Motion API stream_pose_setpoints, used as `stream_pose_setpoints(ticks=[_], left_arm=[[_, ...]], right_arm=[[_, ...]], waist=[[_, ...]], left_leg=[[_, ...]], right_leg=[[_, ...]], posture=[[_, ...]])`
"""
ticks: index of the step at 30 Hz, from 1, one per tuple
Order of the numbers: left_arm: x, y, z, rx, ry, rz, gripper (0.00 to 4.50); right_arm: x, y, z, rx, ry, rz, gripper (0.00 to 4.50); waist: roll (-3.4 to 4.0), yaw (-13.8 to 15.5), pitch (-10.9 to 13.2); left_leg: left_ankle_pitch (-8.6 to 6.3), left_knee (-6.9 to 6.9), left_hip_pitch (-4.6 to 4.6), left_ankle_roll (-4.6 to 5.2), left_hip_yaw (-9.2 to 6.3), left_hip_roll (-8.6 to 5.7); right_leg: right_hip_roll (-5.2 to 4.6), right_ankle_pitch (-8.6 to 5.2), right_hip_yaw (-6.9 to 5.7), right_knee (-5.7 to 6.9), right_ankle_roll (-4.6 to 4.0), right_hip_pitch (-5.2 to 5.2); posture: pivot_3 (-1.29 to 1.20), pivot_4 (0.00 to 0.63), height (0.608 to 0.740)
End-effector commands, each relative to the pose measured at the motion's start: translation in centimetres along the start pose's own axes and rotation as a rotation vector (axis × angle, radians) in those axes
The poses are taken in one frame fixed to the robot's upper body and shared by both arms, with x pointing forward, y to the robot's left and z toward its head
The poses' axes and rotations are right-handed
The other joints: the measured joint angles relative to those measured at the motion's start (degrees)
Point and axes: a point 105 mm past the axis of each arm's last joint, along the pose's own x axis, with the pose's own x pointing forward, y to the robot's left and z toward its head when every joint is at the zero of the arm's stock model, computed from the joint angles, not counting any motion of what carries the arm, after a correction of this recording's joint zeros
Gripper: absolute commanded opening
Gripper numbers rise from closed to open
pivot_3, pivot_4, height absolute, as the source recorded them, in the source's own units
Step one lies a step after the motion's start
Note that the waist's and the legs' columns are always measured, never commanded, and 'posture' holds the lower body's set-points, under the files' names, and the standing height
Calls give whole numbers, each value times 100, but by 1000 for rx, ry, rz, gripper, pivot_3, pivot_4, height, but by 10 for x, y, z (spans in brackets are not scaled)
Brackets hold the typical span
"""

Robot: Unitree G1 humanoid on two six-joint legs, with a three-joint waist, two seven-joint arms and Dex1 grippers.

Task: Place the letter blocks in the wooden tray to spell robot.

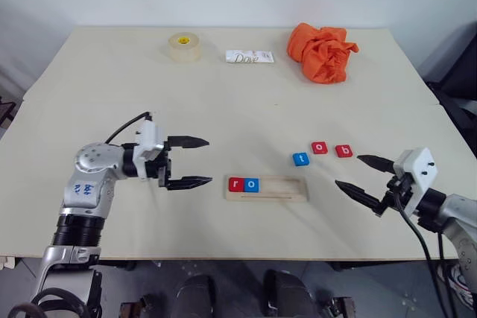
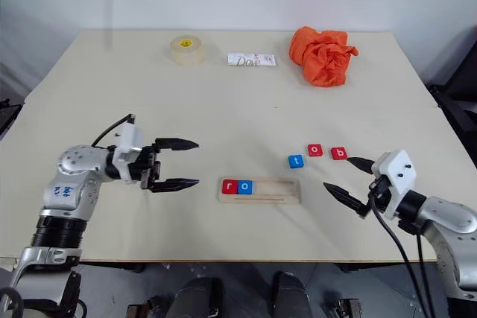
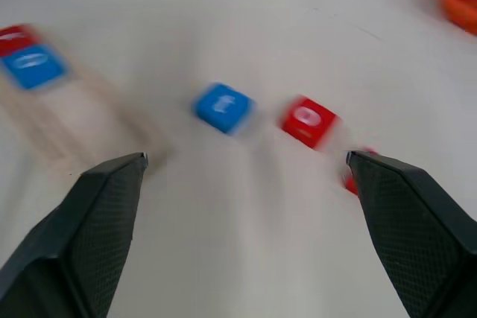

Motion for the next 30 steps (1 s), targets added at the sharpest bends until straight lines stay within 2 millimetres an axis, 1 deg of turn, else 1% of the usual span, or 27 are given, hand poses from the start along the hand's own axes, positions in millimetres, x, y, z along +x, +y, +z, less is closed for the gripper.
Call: stream_pose_setpoints(ticks=[1, 4, 9, 11, 25, 27, 30], left_arm=[[-12, -12, -11, -2, -21, -32, 4479], [-15, -15, -16, 0, -54, -41, 4479], [-14, -20, -24, 11, -68, -61, 4479], [-13, -18, -24, 15, -74, -49, 4479], [-11, -13, -20, 14, -67, -62, 4479], [-11, -14, -19, 14, -67, -64, 4479], [-9, -15, -19, 17, -72, -70, 4479]], right_arm=[[-1, -10, 15, 52, -27, -137, 4500], [-1, -14, 16, 58, -16, -218, 4500], [-4, -12, 16, 89, -12, -280, 4500], [-5, -13, 14, 91, -1, -304, 4500], [-5, -9, 9, 115, 13, -299, 4500], [-1, -10, 8, 143, 3, -307, 4500], [11, -14, 6, 162, 11, -320, 4500]], waist=[[0, -10, 0], [0, -7, 0], [0, 21, 0], [0, 18, 0], [0, -39, 0], [-1, -63, -1], [0, -125, -1]], left_leg=[[0, 0, 0, 1, 0, 0], [-2, -1, -3, 3, -1, 3], [-11, -1, -10, 12, -3, 2], [-13, -1, -11, 14, -1, 2], [-14, -2, -13, 16, -1, 2], [-14, -2, -14, 16, -1, 1], [-14, -2, -13, 16, 0, 2]], right_leg=[[0, 0, 1, 0, 0, -1], [0, -1, -1, 0, -1, -3], [0, -1, -2, -5, -1, -2], [0, -1, -2, -6, -1, -3], [0, 0, -2, -8, 0, -4], [0, 0, -2, -8, 0, -4], [0, 1, -2, -8, 1, -4]], posture=[[0, 150, 740], [0, 150, 740], [0, 150, 740], [0, 150, 740], [0, 150, 740], [0, 150, 740], [0, 150, 740]])
